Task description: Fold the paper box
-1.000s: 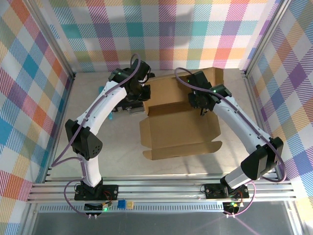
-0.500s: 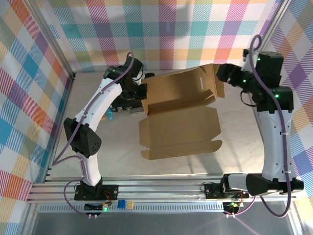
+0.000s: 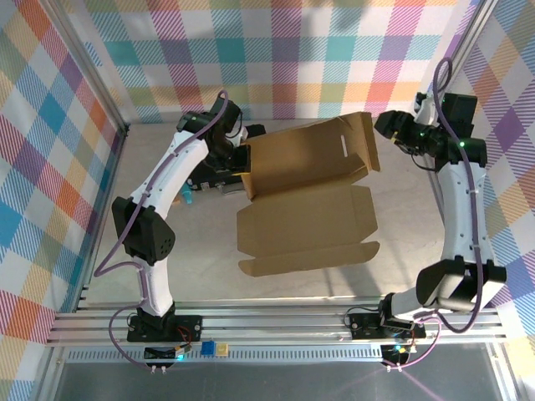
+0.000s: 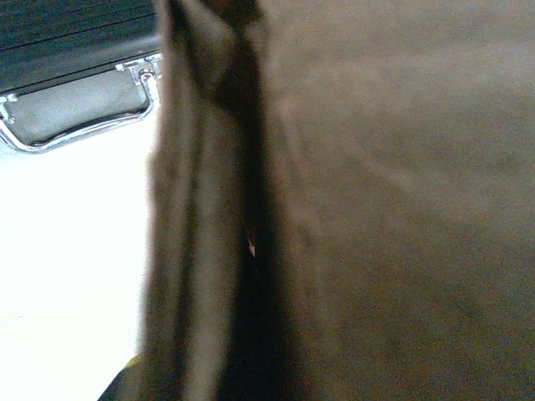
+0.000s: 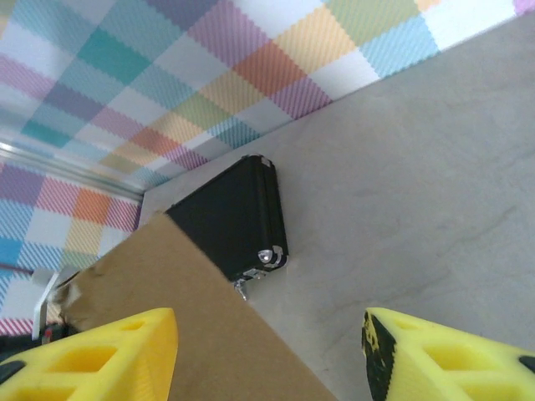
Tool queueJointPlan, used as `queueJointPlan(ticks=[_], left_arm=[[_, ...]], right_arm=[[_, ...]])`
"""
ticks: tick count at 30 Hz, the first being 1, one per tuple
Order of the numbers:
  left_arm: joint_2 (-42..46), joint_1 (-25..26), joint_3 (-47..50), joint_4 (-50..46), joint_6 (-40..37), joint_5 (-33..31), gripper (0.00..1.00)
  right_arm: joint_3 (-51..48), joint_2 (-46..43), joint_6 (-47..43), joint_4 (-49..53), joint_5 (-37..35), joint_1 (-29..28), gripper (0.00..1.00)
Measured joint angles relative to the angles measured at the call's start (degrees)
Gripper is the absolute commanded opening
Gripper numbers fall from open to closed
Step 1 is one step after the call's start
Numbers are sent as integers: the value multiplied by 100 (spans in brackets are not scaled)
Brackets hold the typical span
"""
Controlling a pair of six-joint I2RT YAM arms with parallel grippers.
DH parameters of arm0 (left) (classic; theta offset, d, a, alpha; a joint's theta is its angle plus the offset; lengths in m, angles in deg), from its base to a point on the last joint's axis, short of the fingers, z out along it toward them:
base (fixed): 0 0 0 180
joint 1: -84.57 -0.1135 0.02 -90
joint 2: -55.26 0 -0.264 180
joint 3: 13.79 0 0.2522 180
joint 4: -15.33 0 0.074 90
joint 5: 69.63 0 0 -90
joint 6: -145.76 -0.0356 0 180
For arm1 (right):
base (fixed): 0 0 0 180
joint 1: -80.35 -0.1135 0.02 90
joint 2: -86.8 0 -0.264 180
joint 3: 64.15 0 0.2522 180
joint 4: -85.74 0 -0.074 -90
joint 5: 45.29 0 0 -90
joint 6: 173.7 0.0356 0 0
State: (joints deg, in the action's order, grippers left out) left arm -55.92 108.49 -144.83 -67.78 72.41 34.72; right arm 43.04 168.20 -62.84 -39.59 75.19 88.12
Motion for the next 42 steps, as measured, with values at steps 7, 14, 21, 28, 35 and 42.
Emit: queueJointPlan(ticks=[7, 14, 21, 28, 35, 42], left_arm=[[-2, -7, -61, -160, -20, -28, 0], [-2, -7, -118, -254, -22, -28, 0], [-2, -7, -118, -262, -22, -26, 0], [-2, -9, -118, -267, -17, -68, 0], [-61, -37, -116, -155, 120, -140, 0], [-264, -61, -116, 116, 240, -48, 0]], right_arm=[[-1143, -1163, -470, -850, -149, -164, 69], [-1285, -1084, -1182, -835, -688, -369, 64], [-1067, -446, -1725, -522, -1366, -787, 48], [-509, 140, -2039, -140, -3047, -1641, 0], [-35, 68, -2048, 181, -6135, -3517, 0], [385, 621, -2028, 693, -8839, -5268, 0]])
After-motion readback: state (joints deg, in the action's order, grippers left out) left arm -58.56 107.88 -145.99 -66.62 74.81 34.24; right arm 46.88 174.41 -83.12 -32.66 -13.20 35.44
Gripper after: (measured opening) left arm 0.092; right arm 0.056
